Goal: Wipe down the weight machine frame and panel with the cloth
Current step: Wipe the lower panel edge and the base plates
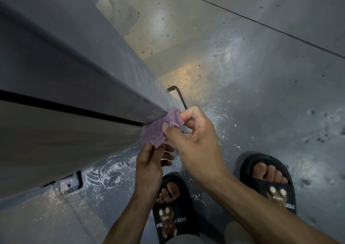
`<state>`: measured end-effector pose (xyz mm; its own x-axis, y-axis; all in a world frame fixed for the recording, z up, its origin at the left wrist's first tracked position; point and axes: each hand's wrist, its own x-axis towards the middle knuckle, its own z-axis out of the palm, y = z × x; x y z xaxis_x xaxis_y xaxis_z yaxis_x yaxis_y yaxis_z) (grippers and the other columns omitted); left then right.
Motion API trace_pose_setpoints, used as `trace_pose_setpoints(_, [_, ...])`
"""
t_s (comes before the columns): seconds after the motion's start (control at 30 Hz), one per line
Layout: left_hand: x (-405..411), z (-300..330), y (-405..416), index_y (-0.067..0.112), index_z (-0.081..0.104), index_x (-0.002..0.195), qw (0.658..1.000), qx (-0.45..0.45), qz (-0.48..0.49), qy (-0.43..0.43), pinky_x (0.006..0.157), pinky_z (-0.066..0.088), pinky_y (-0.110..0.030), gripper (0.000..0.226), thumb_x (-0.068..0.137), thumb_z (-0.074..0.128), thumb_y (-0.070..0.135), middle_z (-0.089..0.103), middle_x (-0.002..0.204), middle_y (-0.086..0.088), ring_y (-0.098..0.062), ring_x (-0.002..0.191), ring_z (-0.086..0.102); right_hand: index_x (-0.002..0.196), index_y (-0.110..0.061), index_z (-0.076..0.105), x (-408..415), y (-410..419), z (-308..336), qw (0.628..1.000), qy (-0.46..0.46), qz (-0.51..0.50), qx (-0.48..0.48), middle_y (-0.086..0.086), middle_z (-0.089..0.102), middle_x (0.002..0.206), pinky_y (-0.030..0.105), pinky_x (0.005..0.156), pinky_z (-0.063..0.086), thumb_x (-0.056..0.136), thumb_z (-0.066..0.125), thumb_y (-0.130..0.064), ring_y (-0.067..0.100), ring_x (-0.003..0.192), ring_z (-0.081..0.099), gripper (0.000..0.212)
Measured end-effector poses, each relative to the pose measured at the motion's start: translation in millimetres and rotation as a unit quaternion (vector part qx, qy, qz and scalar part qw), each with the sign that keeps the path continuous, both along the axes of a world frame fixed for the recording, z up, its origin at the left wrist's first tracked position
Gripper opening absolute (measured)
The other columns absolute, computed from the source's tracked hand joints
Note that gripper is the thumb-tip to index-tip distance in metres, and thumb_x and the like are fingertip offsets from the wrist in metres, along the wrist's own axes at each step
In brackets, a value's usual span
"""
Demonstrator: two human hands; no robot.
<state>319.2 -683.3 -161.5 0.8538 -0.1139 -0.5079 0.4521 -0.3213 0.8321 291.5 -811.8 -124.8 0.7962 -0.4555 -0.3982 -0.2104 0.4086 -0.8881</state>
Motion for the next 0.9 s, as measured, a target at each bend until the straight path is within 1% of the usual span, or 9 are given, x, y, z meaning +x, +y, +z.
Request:
trace_pose_setpoints(0.03, [0,1,-1,0.004,0.069,0.107,1.000,-0.001,0.001,-0.001,0.069,0.052,-0.038,0.018,0.104,0.053,0.009,0.075,0.094,-0.014,-0.024,0.077,0.068,0.092,-0.007,0.053,0,-1,-3,1.000,0.015,0.004,-0.006,0.017,0.069,0.093,0.051,0.070,0.061,0.093,0.072,-0.013,0.039,0.077,0.070,0.020])
trace_pose_setpoints(0.1, [0,4,-1,0.008,0.071,0.106,1.000,-0.002,0.004,-0.008,0.067,0.052,-0.036,0.018,0.104,0.053,0.011,0.074,0.091,-0.013,-0.024,0.075,0.067,0.091,-0.009,0.054,2,-2,-10,0.999,0.050,-0.004,0.005,0.014,0.072,0.093,0.055,0.074,0.062,0.092,0.073,-0.013,0.035,0.082,0.074,0.019])
trace_pose_setpoints(0.17, [-1,5,0,0.011,0.071,0.107,1.000,-0.007,0.000,-0.013,0.068,0.053,-0.035,0.019,0.104,0.053,0.010,0.074,0.091,-0.013,-0.025,0.075,0.067,0.091,-0.009,0.056,4,0,-8,0.998,0.061,-0.020,0.023,0.015,0.073,0.093,0.059,0.077,0.060,0.090,0.074,-0.014,0.038,0.086,0.074,0.019])
trace_pose_setpoints(0.3, [-3,8,3,0.007,0.071,0.109,1.000,-0.012,0.001,-0.016,0.070,0.053,-0.037,0.021,0.105,0.050,0.007,0.075,0.094,-0.015,-0.024,0.078,0.068,0.089,-0.011,0.056,1,4,11,1.000,-0.001,-0.015,0.019,0.016,0.069,0.094,0.063,0.080,0.058,0.088,0.074,-0.018,0.048,0.089,0.068,0.019])
trace_pose_setpoints(0.47, [-7,19,4,0.014,0.074,0.094,0.999,-0.026,0.000,-0.044,0.068,0.051,-0.039,0.027,0.106,0.050,0.011,0.072,0.087,-0.015,-0.027,0.072,0.065,0.088,-0.013,0.055,0,2,-4,0.999,0.048,-0.005,0.003,0.013,0.073,0.092,0.061,0.077,0.059,0.092,0.073,-0.012,0.043,0.085,0.072,0.019])
trace_pose_setpoints(0.57, [-9,26,4,0.010,0.072,0.094,0.998,-0.028,0.000,-0.062,0.067,0.051,-0.038,0.026,0.106,0.049,0.012,0.072,0.085,-0.013,-0.025,0.072,0.064,0.086,-0.013,0.054,2,2,4,0.999,0.028,-0.015,0.009,0.013,0.073,0.093,0.061,0.078,0.059,0.091,0.073,-0.011,0.045,0.086,0.071,0.019])
trace_pose_setpoints(0.67, [-9,35,9,0.005,0.070,0.096,0.993,-0.004,0.014,-0.114,0.065,0.052,-0.034,0.021,0.106,0.053,0.014,0.073,0.084,-0.009,-0.022,0.071,0.066,0.088,-0.008,0.052,0,1,18,1.000,-0.015,0.003,-0.001,0.011,0.072,0.093,0.047,0.077,0.064,0.093,0.071,-0.009,0.034,0.084,0.075,0.020])
trace_pose_setpoints(0.73, [-10,47,10,0.012,0.070,0.099,0.985,0.018,0.012,-0.173,0.065,0.054,-0.030,0.016,0.103,0.058,0.023,0.074,0.087,-0.005,-0.021,0.074,0.068,0.086,-0.011,0.050,-1,-1,15,0.999,-0.002,0.011,-0.037,0.013,0.068,0.089,0.039,0.071,0.061,0.093,0.072,-0.010,0.024,0.077,0.071,0.023])
trace_pose_setpoints(0.9, [-21,73,11,0.035,0.068,0.110,0.959,0.081,-0.026,-0.270,0.081,0.054,-0.024,0.016,0.101,0.055,0.033,0.073,0.107,0.010,-0.017,0.100,0.070,0.089,-0.014,0.055,-1,1,6,0.998,0.034,0.005,-0.044,0.010,0.071,0.086,0.060,0.067,0.056,0.092,0.073,-0.016,0.041,0.078,0.070,0.019])
